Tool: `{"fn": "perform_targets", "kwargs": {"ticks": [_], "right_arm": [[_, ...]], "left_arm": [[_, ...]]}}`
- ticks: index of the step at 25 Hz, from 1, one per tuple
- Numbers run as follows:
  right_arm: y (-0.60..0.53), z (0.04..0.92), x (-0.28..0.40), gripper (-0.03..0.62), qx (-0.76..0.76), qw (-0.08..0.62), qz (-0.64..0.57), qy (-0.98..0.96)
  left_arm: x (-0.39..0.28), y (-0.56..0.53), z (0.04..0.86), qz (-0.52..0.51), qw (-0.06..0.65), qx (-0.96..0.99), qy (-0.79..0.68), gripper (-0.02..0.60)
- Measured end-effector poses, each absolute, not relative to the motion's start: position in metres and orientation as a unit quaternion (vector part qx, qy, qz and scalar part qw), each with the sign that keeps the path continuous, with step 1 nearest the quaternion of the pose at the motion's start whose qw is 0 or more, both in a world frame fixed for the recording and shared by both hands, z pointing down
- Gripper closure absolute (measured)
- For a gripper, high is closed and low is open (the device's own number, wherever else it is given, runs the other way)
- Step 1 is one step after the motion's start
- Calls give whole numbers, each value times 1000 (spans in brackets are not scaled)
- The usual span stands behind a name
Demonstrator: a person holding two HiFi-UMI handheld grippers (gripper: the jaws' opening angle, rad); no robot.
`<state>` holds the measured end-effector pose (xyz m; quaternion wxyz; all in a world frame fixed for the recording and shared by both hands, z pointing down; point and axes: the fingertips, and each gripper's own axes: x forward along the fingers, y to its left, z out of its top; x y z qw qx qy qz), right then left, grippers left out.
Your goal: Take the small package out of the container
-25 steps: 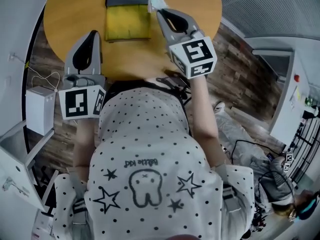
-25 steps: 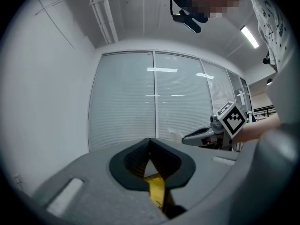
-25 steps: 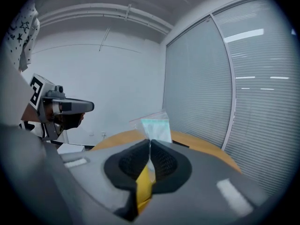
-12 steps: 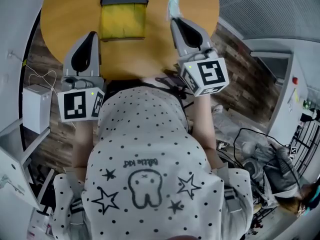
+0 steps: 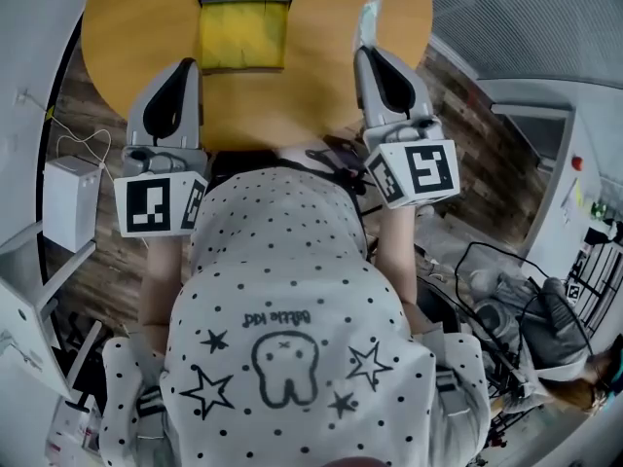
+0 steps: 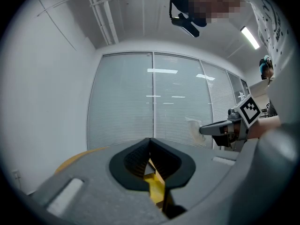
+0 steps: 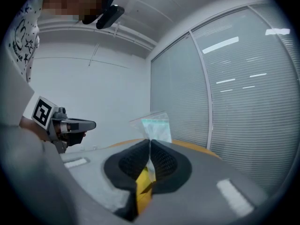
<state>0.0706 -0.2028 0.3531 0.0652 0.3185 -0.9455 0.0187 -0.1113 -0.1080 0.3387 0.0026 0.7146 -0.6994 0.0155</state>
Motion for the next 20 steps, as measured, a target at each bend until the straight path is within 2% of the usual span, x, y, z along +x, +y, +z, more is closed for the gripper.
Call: {"fn": "perform_targets", "kwargs": {"ticks": [20], "right_arm": [[-173, 371, 127, 582, 352, 49, 76, -932]], "left_arm": [[-118, -83, 344, 21, 12, 702, -711, 575]]}}
